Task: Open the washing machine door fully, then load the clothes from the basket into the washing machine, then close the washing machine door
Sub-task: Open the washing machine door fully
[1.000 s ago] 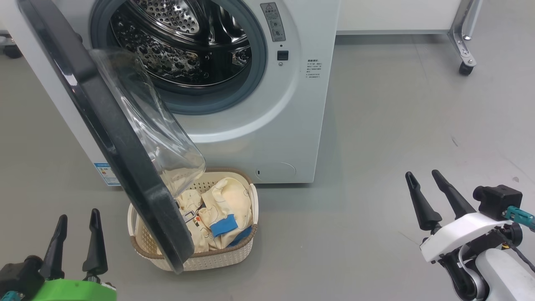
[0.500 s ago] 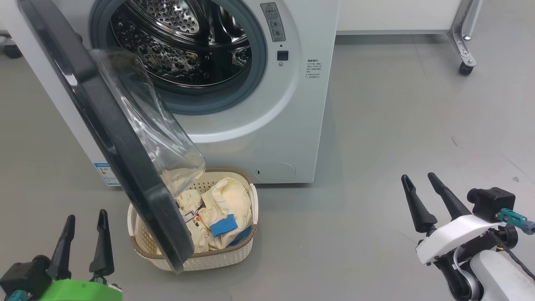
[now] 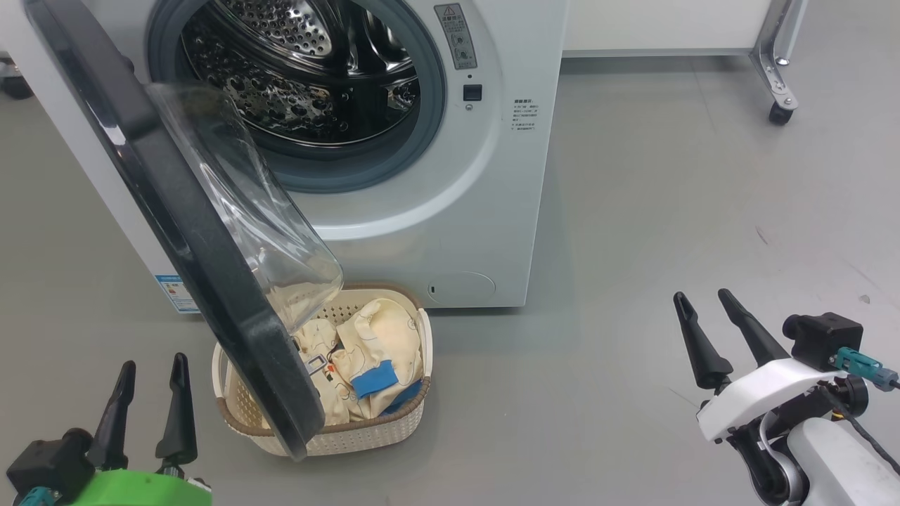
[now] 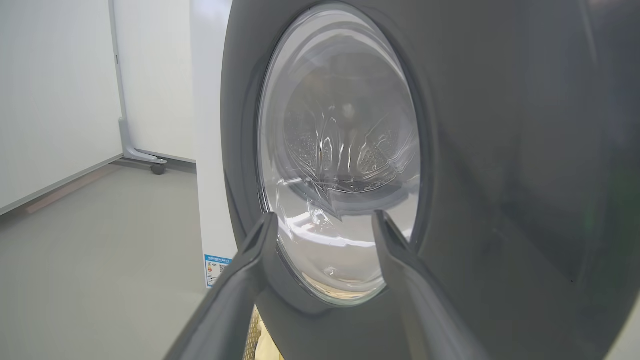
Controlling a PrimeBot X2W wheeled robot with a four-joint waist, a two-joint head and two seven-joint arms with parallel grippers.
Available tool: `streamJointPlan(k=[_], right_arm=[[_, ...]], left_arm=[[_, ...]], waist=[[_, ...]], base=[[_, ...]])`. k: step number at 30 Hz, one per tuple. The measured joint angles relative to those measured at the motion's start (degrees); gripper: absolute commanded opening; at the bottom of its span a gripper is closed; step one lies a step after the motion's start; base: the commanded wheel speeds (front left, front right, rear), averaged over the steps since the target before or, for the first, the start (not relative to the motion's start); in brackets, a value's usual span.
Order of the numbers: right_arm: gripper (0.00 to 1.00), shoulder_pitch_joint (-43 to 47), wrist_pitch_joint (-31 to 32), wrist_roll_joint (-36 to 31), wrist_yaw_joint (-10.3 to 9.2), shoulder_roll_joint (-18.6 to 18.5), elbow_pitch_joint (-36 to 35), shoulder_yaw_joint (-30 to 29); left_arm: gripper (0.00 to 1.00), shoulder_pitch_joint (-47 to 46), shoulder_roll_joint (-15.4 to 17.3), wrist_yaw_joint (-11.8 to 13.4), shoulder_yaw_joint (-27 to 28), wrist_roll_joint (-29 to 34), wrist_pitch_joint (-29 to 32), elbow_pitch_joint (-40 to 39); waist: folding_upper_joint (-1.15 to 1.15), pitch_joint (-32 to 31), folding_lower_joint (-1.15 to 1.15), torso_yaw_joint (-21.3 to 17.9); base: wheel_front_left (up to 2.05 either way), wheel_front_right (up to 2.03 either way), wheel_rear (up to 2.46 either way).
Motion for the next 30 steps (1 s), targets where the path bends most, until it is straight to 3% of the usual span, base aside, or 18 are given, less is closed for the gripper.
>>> streamJointPlan(k=[1, 4, 5, 6, 14, 21, 30], right_arm=[[1.00, 0.00, 0.00, 0.00, 0.00, 0.05, 0.09, 0.00], [1.00, -0.01, -0.01, 0.00, 0.00, 0.12, 0.32, -0.03], [1.00, -0.01, -0.01, 0.00, 0.00, 0.14, 0.41, -0.05], [1.00, -0.01, -0.01, 0.00, 0.01, 0.18, 0.48, -0.07], [1.00, -0.01, -0.26, 0.00, 0.10, 0.57, 1.11, -0.45], [1.00, -0.01, -0.42, -0.01, 0.16, 1.33, 1.09, -1.54], [1.00, 0.00, -0.42, -0.58, 0.18, 1.83, 1.07, -2.25]], left_arm=[[0.53, -0.01, 0.02, 0.00, -0.05, 0.00, 0.00, -0.02], [0.25, -0.02, 0.03, 0.00, -0.10, 0.00, 0.00, -0.09], [0.04, -0.02, 0.04, 0.00, -0.07, -0.01, 0.00, -0.21], [0.00, -0.04, 0.04, 0.00, -0.01, 0.00, 0.00, -0.45], [0.00, -0.86, 0.41, 0.00, 1.58, 0.11, 0.00, -3.59], [0.00, -4.55, 0.51, 0.01, 4.02, 2.42, -0.02, -12.16], [0.00, -5.92, 0.42, 0.01, 2.05, 4.65, -0.34, -20.42]], waist=[[0.00, -0.01, 0.00, -0.01], [0.00, -0.04, 0.00, -0.04], [0.00, -0.04, 0.00, -0.04], [0.00, -0.05, 0.00, -0.04], [0.00, -0.19, 0.00, 0.13], [0.00, -0.38, 0.00, 0.37], [0.00, -0.67, 0.00, 0.65]], base=[[0.00, 0.00, 0.00], [0.00, 0.00, 0.00], [0.00, 0.00, 0.00], [0.00, 0.00, 0.00], [0.00, 0.00, 0.00], [0.00, 0.00, 0.00], [0.00, 0.00, 0.00]])
